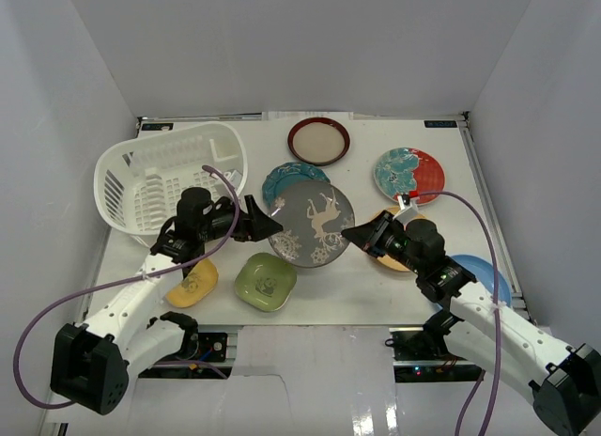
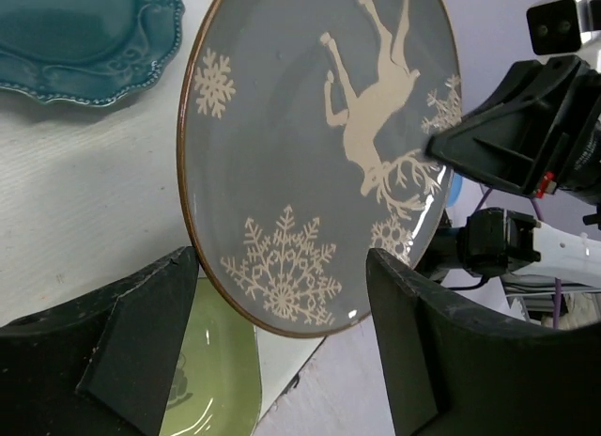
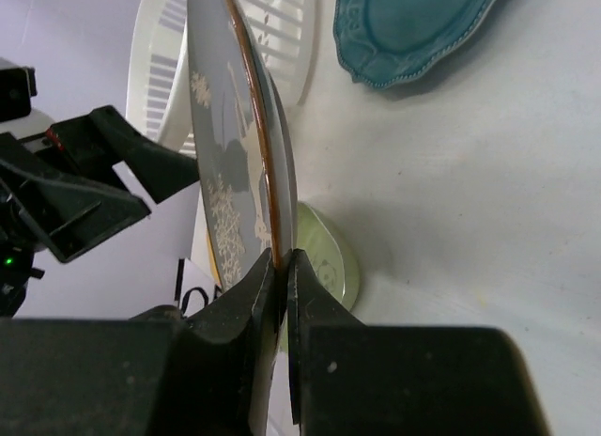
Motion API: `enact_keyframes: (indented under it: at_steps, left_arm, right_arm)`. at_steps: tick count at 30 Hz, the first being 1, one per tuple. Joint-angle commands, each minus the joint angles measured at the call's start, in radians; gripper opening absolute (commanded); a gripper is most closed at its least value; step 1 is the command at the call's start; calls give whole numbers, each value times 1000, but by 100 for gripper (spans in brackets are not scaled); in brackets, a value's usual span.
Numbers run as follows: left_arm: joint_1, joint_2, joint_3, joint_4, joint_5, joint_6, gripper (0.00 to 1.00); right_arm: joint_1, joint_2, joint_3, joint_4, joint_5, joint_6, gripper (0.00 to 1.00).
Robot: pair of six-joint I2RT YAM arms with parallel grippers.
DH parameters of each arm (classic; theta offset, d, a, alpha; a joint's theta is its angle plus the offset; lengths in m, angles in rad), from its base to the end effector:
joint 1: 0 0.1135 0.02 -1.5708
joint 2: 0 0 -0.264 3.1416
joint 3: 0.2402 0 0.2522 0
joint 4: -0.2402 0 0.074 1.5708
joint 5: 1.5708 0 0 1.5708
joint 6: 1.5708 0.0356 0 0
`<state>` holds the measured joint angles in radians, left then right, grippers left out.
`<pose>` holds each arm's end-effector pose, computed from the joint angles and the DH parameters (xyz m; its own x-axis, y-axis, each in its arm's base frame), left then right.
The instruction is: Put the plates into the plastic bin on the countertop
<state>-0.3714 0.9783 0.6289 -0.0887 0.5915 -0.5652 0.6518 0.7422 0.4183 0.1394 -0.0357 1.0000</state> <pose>0.1950 -0.0973 0.2611 -0.7472 -0.1861 -0.6380 0.4401 0.5809 -0.6848 0.1459 0.1129 0.2508 -0.6124 0.5905 -0.5256 -0.2199 0.5114 0.8307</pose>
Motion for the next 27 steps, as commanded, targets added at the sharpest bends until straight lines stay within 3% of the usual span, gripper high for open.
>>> enact_keyframes:
  at_steps: [1,7,14,19,22,23,27]
  left_arm:
    - [-9,25,-14,81,5,-18,82]
    - [-12,25,-21,95,-67,-6,73]
    - [-12,-64,11,-48,-211,51,78]
    - [-12,-24,-17,27,-103,8,77]
    - [-14,-18,-31,81,-56,-27,63]
    - [-14,-20,-29,81,-49,-32,43]
    - [-14,-35,-28,80,-53,-50,3]
  right_arm:
    - [-3,-15,25,333,-190,101,8]
    - [-6,-7,22,350,-201,104,8]
    - [-11,-30,20,354,-197,100,8]
    - [-11,-7,11,396,-228,117,8]
    - [-11,14,8,410,-248,123,8]
    - [-11,17,4,413,-253,123,8]
    - [-11,29,-10,413,-245,120,8]
